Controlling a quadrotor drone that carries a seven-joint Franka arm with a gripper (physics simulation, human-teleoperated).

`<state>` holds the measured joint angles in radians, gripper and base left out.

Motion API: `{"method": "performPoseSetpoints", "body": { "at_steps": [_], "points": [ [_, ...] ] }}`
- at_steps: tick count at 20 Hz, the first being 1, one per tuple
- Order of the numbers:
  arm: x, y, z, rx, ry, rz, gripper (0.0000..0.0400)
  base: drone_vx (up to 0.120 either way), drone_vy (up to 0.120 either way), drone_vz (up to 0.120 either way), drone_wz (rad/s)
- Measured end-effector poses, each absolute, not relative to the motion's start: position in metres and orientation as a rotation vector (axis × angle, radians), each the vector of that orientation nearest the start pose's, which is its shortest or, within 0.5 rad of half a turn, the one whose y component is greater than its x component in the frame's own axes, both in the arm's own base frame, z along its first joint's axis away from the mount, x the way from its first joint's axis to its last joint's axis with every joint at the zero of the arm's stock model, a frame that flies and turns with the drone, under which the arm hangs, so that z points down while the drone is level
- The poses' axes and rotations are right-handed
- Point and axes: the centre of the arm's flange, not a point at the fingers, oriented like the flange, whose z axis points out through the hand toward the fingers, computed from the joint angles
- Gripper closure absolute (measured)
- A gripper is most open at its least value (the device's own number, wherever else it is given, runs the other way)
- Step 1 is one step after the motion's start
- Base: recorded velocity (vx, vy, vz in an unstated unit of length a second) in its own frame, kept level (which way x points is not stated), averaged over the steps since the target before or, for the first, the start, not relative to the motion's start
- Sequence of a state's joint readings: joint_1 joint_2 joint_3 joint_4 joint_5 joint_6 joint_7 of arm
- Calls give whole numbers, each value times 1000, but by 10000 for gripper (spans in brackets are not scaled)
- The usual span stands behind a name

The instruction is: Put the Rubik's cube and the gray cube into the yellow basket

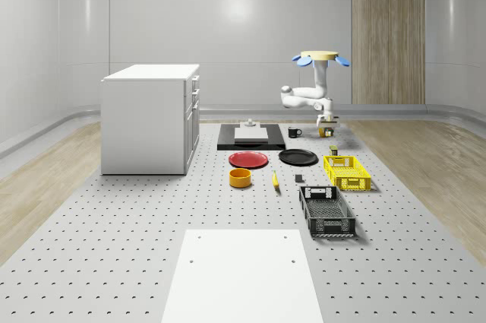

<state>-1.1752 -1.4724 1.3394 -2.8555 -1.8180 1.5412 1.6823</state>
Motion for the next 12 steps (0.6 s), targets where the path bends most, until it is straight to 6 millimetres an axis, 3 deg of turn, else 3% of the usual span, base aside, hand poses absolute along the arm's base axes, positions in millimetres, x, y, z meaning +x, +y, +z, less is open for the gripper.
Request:
{"method": "performPoseSetpoints", "body": {
  "at_steps": [3,6,12],
  "points": [
    [311,0,499,1,-2,785,75,120,0,0,0],
    [311,0,499,1,-2,785,75,120,0,67,0],
    [311,0,499,1,-2,785,75,120,0,0,0]
  ]
}}
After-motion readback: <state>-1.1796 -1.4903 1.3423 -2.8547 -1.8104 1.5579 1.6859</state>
